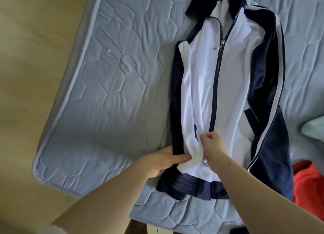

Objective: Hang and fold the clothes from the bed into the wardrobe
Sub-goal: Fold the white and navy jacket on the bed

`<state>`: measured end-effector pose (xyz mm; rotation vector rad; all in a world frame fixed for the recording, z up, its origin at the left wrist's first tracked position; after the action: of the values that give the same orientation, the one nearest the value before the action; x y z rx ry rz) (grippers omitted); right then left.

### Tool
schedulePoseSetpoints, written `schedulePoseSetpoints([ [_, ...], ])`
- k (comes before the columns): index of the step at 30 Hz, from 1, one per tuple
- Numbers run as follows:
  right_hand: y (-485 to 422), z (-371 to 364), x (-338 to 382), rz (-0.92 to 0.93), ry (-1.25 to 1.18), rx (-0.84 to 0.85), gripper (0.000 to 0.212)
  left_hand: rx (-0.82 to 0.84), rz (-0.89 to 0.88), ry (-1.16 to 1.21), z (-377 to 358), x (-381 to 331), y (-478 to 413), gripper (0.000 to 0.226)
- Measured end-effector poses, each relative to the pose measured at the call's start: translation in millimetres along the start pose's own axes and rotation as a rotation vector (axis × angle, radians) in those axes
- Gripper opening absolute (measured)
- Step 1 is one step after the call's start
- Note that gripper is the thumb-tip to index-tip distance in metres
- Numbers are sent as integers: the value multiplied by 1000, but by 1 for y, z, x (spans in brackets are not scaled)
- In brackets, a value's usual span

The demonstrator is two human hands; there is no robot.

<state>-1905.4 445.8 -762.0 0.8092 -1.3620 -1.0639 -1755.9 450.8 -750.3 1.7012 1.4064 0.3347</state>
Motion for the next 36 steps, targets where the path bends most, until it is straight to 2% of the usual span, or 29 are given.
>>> schedulePoseSetpoints([
  [1, 0, -1, 1, -1, 20, 5, 12, -10, -7, -11, 2, -1, -1, 41],
  [2, 1, -2, 2, 9, 40, 5, 14, -90, -22, -20, 7, -4, -1, 42],
  [4, 3, -4, 6, 46, 76, -5, 17, -406, -90, -55, 23, -18, 7, 33],
  [6, 6, -7, 9, 80, 162, -12, 18, -724, -153, -251, 38, -36, 27, 19],
  [8, 11, -13, 12, 94, 286, -7, 13, -968, -219, -423, 50, -55, 54, 22],
  [12, 22, -22, 23, 76, 446, -43, 9, -1400, -424, -334, 74, -89, 123, 28],
  [14, 28, -28, 32, 89, 487, -52, 6, -1520, -567, -262, 82, -106, 154, 35],
  [16, 34, -37, 43, 110, 512, -48, 9, -1531, -754, -201, 87, -122, 179, 47],
  [18, 39, -49, 54, 124, 504, -33, 16, -1551, -843, -253, 92, -132, 197, 52],
  [19, 41, -56, 59, 128, 498, -21, 19, -1615, -791, -319, 95, -132, 204, 51],
  [21, 44, -69, 68, 139, 504, -11, 28, -1736, -529, -370, 111, -123, 209, 48],
  [22, 44, -76, 72, 151, 511, -9, 31, -1710, -349, -340, 125, -115, 206, 45],
  [24, 42, -88, 77, 178, 518, 7, 36, -1484, 5, -275, 150, -94, 190, 40],
  [25, 39, -93, 78, 185, 520, 18, 37, -1346, 132, -271, 159, -83, 181, 40],
  [27, 31, -99, 78, 190, 536, 37, 38, -1158, 246, -300, 168, -69, 162, 43],
  [29, 23, -102, 79, 206, 560, 34, 38, -1099, 247, -369, 174, -67, 147, 51],
  [32, 11, -98, 97, 289, 608, -67, 34, -1121, 170, -432, 179, -72, 137, 56],
  [34, 2, -96, 125, 376, 627, -135, 34, -1099, 31, -356, 179, -73, 134, 46],
  [36, -8, -95, 163, 473, 612, -218, 35, -982, -95, -162, 172, -69, 128, 42],
])
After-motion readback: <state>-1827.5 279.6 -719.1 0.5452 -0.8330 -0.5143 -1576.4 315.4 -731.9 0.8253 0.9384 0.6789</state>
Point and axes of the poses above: each hand's wrist, its own y-axis away from the middle knuckle, its own z-axis out of the back of the hand, x = y × z, the point moved 5 cm from there along -y, towards the middle knuckle, and after that the axes turned 13 degrees about x, right-handed, at the moved point
